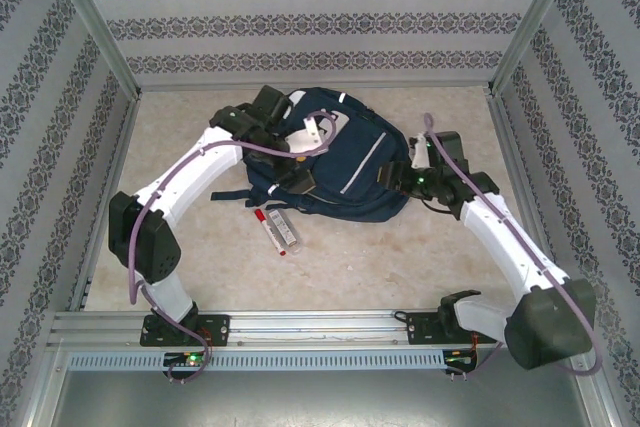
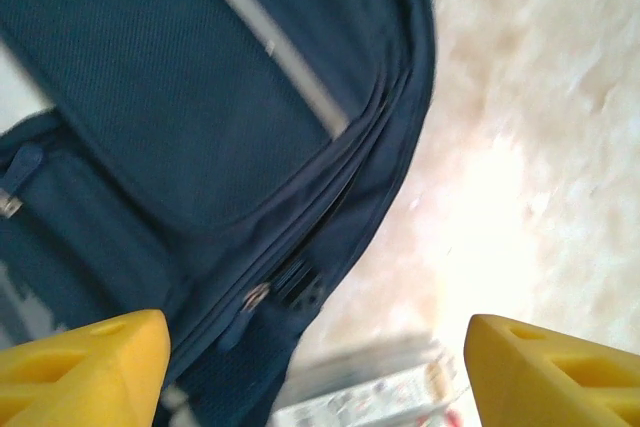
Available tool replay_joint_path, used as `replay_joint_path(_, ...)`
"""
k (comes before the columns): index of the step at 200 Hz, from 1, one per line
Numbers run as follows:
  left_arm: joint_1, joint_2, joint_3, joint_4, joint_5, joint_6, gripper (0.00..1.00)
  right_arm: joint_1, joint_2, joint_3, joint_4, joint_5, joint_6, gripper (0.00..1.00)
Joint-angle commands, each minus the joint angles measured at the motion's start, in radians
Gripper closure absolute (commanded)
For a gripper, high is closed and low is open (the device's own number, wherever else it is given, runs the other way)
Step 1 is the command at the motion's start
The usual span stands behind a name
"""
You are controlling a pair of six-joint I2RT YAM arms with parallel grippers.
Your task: Pack books, pencil case, and school supplies into a backpack
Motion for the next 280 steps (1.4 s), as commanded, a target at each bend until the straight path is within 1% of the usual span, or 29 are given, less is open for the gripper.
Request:
replay_joint_path(1,0.082,0.038,-0.009,-0.107,0.015,0.355,0.21,0.018,0.022,0.053,-0.06,-0.035,-0.082,0.48)
replay_joint_path(10,0.093,0.037,-0.041,-0.062,-0.01,0.409,0.2,0.019,0.025,0.053,-0.049,-0.035,-0.074,0.48)
replay_joint_path(26,0.107,0.035,-0.122,0.071,-0.024,0.509,0.18,0.019,0.029,0.048,-0.032,-0.038,-0.063,0.48)
replay_joint_path(42,0.12,0.042,-0.202,0.254,0.002,0.498,0.19,0.019,0.036,0.05,-0.031,-0.044,-0.061,0.48)
replay_joint_path(51,0.126,0.055,-0.229,0.337,-0.006,0.491,0.2,0.019,0.037,0.05,-0.032,-0.049,-0.061,0.48)
replay_joint_path(61,0.127,0.08,-0.24,0.377,-0.01,0.507,0.21,0.019,0.037,0.049,-0.033,-0.056,-0.061,0.48)
replay_joint_path(78,0.118,0.122,-0.241,0.384,-0.037,0.556,0.22,0.017,0.029,0.045,-0.04,-0.06,-0.067,0.48)
replay_joint_path(89,0.11,0.136,-0.264,0.42,-0.088,0.582,0.22,0.015,0.023,0.04,-0.046,-0.058,-0.073,0.48)
replay_joint_path(102,0.095,0.142,-0.315,0.506,-0.153,0.6,0.2,0.011,0.016,0.033,-0.045,-0.06,-0.073,0.48)
replay_joint_path(115,0.083,0.162,-0.335,0.572,-0.201,0.556,0.22,0.009,0.019,0.028,-0.043,-0.069,-0.073,0.48)
replay_joint_path(125,0.083,0.195,-0.293,0.547,-0.213,0.479,0.27,0.008,0.026,0.026,-0.04,-0.082,-0.067,0.48)
replay_joint_path(136,0.083,0.247,-0.206,0.435,-0.219,0.403,0.36,0.01,0.035,0.025,-0.033,-0.104,-0.054,0.49)
replay_joint_path(149,0.081,0.307,-0.102,0.284,-0.21,0.358,0.5,0.013,0.043,0.017,-0.017,-0.126,-0.033,0.49)
replay_joint_path(161,0.075,0.338,-0.055,0.192,-0.21,0.347,0.64,0.019,0.046,0.007,0.003,-0.141,-0.013,0.5)
replay_joint_path(176,0.068,0.317,-0.081,0.187,-0.2,0.336,0.79,0.027,0.049,-0.005,0.022,-0.15,0.008,0.5)
replay_joint_path(181,0.069,0.301,-0.095,0.194,-0.185,0.328,0.85,0.03,0.05,-0.009,0.025,-0.152,0.014,0.5)
replay_joint_path(187,0.069,0.28,-0.114,0.205,-0.17,0.318,0.9,0.034,0.051,-0.011,0.031,-0.155,0.022,0.5)
replay_joint_path(213,0.069,0.182,-0.16,0.241,-0.108,0.226,1.0,0.064,0.056,-0.018,0.049,-0.148,0.07,0.51)
replay_joint_path(231,0.065,0.124,-0.162,0.253,-0.054,0.113,1.0,0.112,0.066,-0.013,0.054,-0.095,0.146,0.52)
replay_joint_path(255,0.063,0.049,-0.198,0.308,0.032,-0.017,1.0,0.215,0.076,-0.011,0.09,0.061,0.291,0.53)
replay_joint_path(280,0.063,-0.004,-0.253,0.377,0.097,-0.121,1.0,0.342,0.109,0.047,0.095,0.264,0.339,0.55)
